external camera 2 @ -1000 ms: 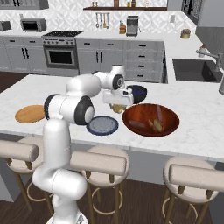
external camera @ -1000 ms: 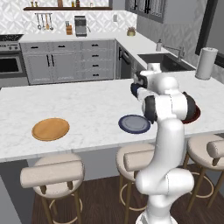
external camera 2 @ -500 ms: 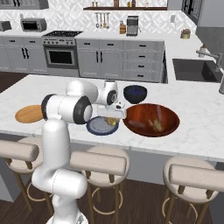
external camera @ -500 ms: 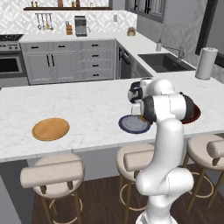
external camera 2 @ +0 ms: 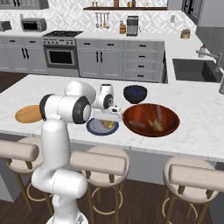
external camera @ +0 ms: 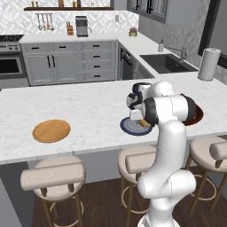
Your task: Place one bun and one sausage from the bowl on each plate.
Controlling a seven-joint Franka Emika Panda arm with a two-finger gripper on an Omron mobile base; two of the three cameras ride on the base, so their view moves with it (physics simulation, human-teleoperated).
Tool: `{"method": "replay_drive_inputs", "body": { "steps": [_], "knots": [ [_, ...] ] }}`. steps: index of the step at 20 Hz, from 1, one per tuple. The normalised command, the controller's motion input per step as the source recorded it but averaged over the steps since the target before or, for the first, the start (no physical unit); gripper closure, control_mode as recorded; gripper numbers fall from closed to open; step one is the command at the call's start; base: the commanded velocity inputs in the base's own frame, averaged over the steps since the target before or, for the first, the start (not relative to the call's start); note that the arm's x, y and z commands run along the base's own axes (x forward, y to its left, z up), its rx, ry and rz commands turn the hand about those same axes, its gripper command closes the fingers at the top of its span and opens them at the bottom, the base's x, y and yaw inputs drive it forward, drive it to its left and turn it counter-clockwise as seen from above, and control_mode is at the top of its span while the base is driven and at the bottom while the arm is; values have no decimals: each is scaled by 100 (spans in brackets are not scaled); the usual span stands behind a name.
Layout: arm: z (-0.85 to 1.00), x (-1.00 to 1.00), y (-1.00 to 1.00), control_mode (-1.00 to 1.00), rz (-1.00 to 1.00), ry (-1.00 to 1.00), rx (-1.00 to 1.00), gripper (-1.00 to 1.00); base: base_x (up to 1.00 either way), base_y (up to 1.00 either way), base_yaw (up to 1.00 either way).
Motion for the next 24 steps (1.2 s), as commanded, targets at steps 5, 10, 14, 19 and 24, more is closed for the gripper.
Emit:
{"method": "replay_drive_inputs", "body": {
  "steps": [5,10,14,19,24],
  "knots": [
    [-14,2,0,-100,0,0,0,-100,0,0,0],
    [16,0,30,-100,0,4,-7,-100,0,0,0],
    [41,-11,3,-100,0,0,0,-100,0,0,0],
    [51,-39,-8,-100,-1,-2,0,-100,0,0,0],
    [93,-57,-61,-100,-17,-8,14,-100,0,0,0]
  ]
}}
